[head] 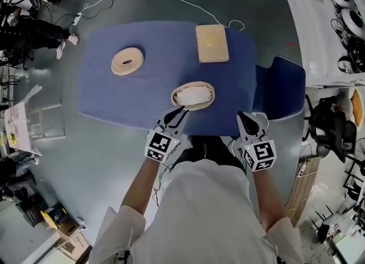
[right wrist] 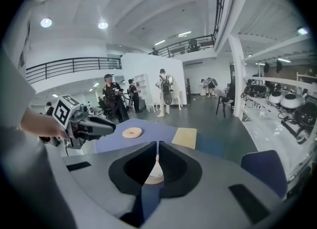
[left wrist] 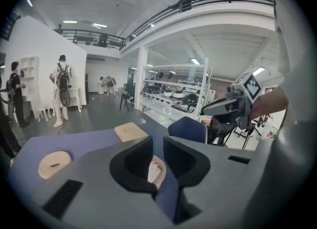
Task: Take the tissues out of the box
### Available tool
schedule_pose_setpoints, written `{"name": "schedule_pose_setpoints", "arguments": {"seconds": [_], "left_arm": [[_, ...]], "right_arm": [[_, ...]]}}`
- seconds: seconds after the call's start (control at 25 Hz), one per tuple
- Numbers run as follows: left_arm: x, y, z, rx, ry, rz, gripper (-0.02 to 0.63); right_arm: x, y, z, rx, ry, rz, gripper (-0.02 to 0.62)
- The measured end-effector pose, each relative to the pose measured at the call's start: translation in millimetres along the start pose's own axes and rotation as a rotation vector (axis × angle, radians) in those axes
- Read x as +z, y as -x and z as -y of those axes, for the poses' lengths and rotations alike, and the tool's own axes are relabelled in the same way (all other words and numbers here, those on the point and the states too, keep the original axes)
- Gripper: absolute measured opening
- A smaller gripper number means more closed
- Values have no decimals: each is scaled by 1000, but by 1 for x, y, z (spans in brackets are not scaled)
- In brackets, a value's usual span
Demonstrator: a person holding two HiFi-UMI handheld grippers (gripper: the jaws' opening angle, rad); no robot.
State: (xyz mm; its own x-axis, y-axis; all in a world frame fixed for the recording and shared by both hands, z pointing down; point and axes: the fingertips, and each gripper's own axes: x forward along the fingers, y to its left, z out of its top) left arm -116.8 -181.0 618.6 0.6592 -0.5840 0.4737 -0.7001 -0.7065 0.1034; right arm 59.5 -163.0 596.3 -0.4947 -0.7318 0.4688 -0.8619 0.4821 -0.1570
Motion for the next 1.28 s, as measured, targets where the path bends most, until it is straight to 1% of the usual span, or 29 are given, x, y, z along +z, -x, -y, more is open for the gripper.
{"name": "schedule_pose_setpoints", "arguments": {"seconds": [0.12, 0.2, 0.32, 0.44, 0.64, 0.76, 0.88, 0.96, 1.08, 1.2, 1.28], "left_arm": [[-17, -36, -2, -19, 26, -84, 72], [-29, -58, -4, -26, 19, -140, 72], [-47, -89, -10, -46, -11, -198, 72], [-71, -113, -13, -69, -71, -261, 78], [-122, -156, -18, -106, -143, -413, 91], [-155, -173, -21, -122, -182, -514, 115], [-178, -186, -23, -132, -224, -584, 121], [-189, -192, -24, -139, -238, -624, 130], [-204, -198, -26, -139, -238, -675, 146], [-220, -202, -30, -128, -256, -723, 153], [-226, -203, -34, -115, -248, -742, 152]], "right_arm": [[-10, -17, 19, 17, -20, -33, 38], [-16, -27, 29, 34, -28, -54, 38], [-23, -42, 40, 62, -32, -80, 38], [-34, -56, 45, 95, -44, -110, 38], [-50, -81, 60, 143, -62, -143, 38], [-59, -91, 63, 169, -71, -163, 38], [-65, -99, 64, 191, -78, -180, 38], [-67, -104, 65, 203, -86, -187, 38], [-72, -109, 66, 218, -99, -198, 38], [-76, -113, 70, 226, -109, -206, 38], [-77, -116, 73, 230, -114, -209, 38]]}}
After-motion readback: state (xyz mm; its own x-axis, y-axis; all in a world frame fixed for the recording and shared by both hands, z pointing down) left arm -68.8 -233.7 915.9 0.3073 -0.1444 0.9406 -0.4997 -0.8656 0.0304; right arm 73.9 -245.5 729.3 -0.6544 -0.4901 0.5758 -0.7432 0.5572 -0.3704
